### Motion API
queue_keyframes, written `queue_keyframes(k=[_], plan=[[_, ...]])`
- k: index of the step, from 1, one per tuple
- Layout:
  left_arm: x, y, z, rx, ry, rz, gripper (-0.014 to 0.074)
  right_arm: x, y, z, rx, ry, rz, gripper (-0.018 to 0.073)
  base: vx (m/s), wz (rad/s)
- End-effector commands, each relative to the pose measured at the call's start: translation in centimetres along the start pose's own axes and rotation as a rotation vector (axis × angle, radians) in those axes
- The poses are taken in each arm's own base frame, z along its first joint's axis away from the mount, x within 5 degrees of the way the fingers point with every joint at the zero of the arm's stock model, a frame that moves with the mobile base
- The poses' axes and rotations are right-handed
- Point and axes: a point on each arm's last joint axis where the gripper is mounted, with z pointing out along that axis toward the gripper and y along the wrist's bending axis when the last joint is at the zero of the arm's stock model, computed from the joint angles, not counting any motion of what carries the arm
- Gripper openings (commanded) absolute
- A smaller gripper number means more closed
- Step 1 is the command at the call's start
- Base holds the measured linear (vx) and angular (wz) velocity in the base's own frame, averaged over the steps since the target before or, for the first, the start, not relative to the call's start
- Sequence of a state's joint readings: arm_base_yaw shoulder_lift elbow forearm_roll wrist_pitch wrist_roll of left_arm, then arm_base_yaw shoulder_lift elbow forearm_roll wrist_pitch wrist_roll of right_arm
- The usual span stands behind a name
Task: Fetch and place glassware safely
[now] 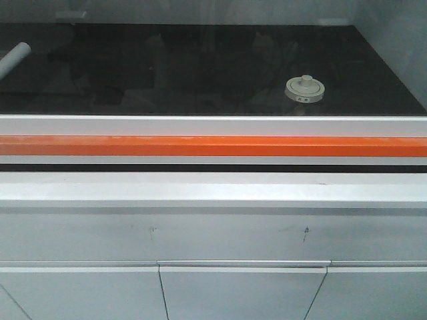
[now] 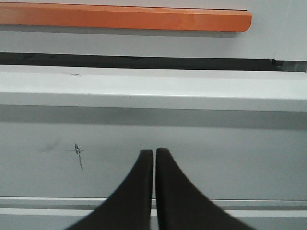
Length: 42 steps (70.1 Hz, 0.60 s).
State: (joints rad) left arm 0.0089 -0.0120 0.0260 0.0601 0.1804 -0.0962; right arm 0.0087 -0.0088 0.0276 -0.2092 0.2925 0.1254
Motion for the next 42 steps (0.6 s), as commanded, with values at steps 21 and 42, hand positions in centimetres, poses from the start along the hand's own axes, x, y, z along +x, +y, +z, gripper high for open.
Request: queue_keyframes(k=[21, 42], plan=[[0.27, -0.07, 0.1, 0.013, -0.058, -0.009, -0.0007, -0.15, 0.08, 0.06, -0.002, -0.068, -0.011, -0.0003, 0.0, 0.0], [0.27, -0.07, 0.1, 0.013, -0.058, -0.009, -0.0007, -0.15, 0.08, 0.06, -0.002, -0.068, -0.011, -0.0003, 0.0, 0.0]])
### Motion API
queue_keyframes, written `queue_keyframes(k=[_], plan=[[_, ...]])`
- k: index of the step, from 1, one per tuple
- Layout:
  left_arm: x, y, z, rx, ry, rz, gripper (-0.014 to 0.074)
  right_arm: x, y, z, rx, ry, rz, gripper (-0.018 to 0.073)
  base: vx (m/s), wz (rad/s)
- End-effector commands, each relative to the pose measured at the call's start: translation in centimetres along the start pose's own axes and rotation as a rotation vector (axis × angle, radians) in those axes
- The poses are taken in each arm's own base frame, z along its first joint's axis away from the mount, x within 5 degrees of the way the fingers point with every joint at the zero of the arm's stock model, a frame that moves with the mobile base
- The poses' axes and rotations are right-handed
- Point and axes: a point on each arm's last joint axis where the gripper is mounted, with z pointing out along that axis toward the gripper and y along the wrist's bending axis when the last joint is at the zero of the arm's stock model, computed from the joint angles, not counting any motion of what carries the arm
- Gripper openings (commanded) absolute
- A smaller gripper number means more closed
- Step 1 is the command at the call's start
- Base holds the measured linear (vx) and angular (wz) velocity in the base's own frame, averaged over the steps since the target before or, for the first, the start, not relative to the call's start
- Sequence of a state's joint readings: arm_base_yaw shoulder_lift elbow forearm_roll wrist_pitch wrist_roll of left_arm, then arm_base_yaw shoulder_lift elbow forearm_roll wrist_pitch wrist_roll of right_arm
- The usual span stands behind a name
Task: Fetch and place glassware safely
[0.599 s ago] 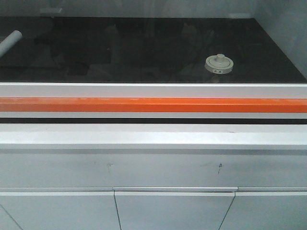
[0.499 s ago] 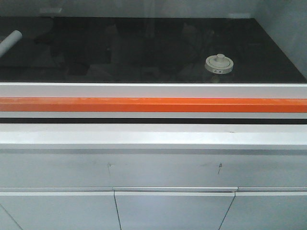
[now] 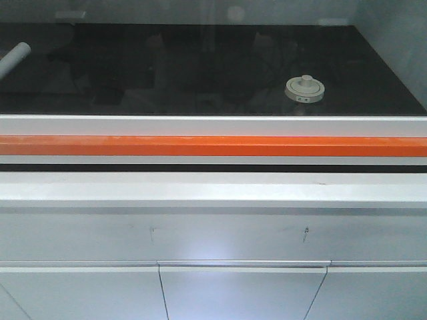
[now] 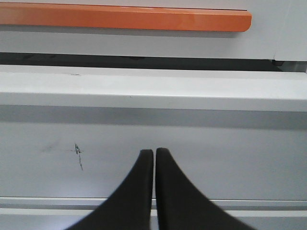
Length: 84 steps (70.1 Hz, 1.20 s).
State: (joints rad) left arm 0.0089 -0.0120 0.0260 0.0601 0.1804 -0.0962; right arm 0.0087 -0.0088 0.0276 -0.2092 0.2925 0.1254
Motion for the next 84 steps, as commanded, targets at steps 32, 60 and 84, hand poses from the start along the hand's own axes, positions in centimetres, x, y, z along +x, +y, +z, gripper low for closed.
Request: queue_keyframes(k=[32, 60, 84], plan=[[0.3, -0.1, 0.1, 0.013, -0.058, -0.009, -0.0007, -0.1, 0.1, 0.1, -0.002, -0.068, -0.013, -0.0003, 0.0, 0.0], [0.2, -0.1, 0.1, 0.01, -0.064, 0.017, -0.0007, -0.9, 0.2, 0.0, -0.007, -0.156, -0.038, -0.0003, 0.0, 0.0], [-1.7, -0.3, -0.2, 0.032, -0.275, 0.013, -0.0007, -2.9, 0.4, -0.6, -0.041, -0.379, -0.015, -0.0003, 0.0, 0.0]])
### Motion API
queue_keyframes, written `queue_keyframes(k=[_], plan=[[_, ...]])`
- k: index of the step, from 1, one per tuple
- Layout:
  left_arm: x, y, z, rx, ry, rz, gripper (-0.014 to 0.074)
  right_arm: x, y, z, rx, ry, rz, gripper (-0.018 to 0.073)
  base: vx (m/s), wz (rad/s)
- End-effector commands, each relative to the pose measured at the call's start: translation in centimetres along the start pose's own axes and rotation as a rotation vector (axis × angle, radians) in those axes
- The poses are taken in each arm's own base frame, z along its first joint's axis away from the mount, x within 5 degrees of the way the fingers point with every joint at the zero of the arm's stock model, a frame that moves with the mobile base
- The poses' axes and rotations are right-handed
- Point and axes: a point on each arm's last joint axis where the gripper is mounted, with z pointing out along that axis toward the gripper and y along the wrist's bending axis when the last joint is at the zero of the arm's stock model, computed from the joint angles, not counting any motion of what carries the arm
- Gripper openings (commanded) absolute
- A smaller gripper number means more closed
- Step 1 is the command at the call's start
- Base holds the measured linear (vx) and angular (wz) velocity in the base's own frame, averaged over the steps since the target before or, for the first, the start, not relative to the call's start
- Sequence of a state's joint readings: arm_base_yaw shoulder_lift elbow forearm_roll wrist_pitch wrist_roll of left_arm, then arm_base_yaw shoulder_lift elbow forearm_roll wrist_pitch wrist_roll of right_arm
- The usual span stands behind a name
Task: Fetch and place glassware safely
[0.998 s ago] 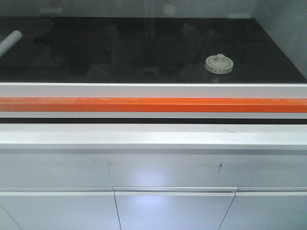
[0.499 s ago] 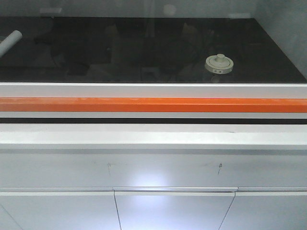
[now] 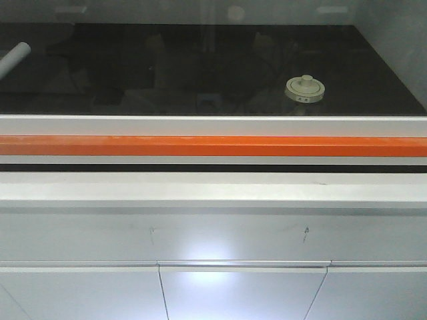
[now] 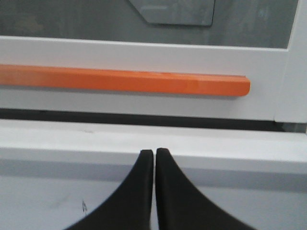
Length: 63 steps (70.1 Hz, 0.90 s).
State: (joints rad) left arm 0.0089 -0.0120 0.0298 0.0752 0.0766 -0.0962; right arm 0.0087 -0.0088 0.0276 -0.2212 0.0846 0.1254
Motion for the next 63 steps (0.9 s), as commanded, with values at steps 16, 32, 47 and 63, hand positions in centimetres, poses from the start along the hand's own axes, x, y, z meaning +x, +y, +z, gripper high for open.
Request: queue_keyframes(k=[16, 32, 47, 63], plan=[[-5.9, -0.4, -1.3, 0.041, -0.435, -0.003, -0.0007, -4.8, 0.2, -1.1, -0.035, -0.425, -0.003, -0.0003, 0.0, 0.0], [-15.0, -0.5, -1.6, 0.037, -0.507, -0.001, -0.0007, -13.1, -0.8, -2.7, -0.003, -0.533, -0.01, -0.0003, 0.0, 0.0], [-22.7, -0.6, 1.1, 0.027, -0.454, -0.003, -0.0007, -20.9, -1.5, -1.4, 0.002, -0.577, -0.01, -0.0003, 0.0, 0.0], [-24.3, -0.6, 5.4, 0.015, -0.282, -0.004, -0.0007, -22.4, -1.5, 3.7, -0.019, -0.488, -0.002, -0.0003, 0.0, 0.0]])
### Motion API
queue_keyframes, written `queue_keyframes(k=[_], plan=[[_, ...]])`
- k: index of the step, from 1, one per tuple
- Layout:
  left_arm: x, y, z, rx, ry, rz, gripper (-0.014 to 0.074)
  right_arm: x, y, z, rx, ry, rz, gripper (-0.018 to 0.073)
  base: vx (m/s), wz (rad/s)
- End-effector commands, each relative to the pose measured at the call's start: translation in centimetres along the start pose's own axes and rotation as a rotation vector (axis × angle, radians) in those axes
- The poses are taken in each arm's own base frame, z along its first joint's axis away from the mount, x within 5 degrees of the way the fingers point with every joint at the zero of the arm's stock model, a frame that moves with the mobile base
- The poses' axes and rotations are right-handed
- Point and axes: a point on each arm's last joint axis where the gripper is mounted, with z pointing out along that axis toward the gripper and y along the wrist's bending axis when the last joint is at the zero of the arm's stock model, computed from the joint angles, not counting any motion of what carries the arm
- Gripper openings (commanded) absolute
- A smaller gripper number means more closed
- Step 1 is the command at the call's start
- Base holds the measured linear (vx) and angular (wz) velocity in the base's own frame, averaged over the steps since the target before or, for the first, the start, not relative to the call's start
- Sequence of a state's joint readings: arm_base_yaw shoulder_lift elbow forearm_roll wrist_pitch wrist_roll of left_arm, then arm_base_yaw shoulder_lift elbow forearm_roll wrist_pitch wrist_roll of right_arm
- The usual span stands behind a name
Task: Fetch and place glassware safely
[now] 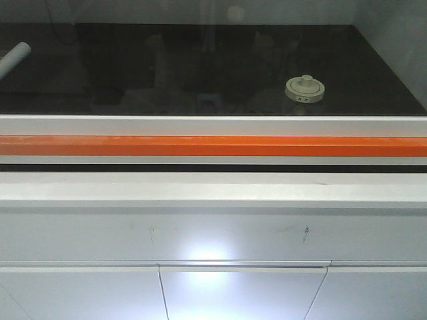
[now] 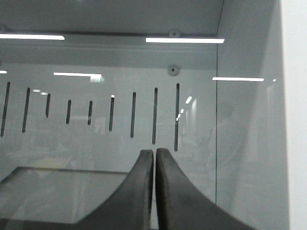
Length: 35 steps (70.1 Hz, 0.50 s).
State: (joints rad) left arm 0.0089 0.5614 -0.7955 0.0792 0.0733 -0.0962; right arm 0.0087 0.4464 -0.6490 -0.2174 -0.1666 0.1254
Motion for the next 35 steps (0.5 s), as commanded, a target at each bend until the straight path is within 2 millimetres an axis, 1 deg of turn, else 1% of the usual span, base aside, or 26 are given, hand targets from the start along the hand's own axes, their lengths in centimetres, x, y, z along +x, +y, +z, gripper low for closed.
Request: queue_keyframes(k=[1, 7, 14, 24, 30, 33, 35], plan=[[-0.7, -0.1, 1.7, 0.009, -0.024, -0.007, -0.0007, 0.3, 0.0, 2.4, -0.011, -0.005, 0.001, -0.0003, 0.0, 0.0], [0.3, -0.1, 3.1, 0.008, 0.024, -0.008, -0.0007, 2.5, 0.1, 4.1, -0.013, 0.113, 0.008, -0.0003, 0.0, 0.0], [1.4, -0.1, 4.1, 0.004, 0.102, -0.007, -0.0007, 4.8, 0.1, 5.0, -0.005, 0.272, 0.014, -0.0003, 0.0, 0.0], [4.4, 0.1, 5.1, -0.015, 0.345, -0.003, -0.0007, 7.6, 0.0, 5.1, 0.029, 0.508, 0.083, -0.0003, 0.0, 0.0], [6.4, 0.2, 5.5, -0.025, 0.486, -0.002, -0.0007, 9.0, 0.1, 4.6, 0.038, 0.568, 0.122, -0.0003, 0.0, 0.0], [7.2, 0.2, 5.6, -0.025, 0.51, -0.004, -0.0007, 9.6, 0.2, 4.2, 0.04, 0.578, 0.144, -0.0003, 0.0, 0.0], [8.0, 0.2, 5.5, -0.024, 0.522, -0.005, -0.0007, 10.2, 0.3, 3.9, 0.042, 0.587, 0.161, -0.0003, 0.0, 0.0]])
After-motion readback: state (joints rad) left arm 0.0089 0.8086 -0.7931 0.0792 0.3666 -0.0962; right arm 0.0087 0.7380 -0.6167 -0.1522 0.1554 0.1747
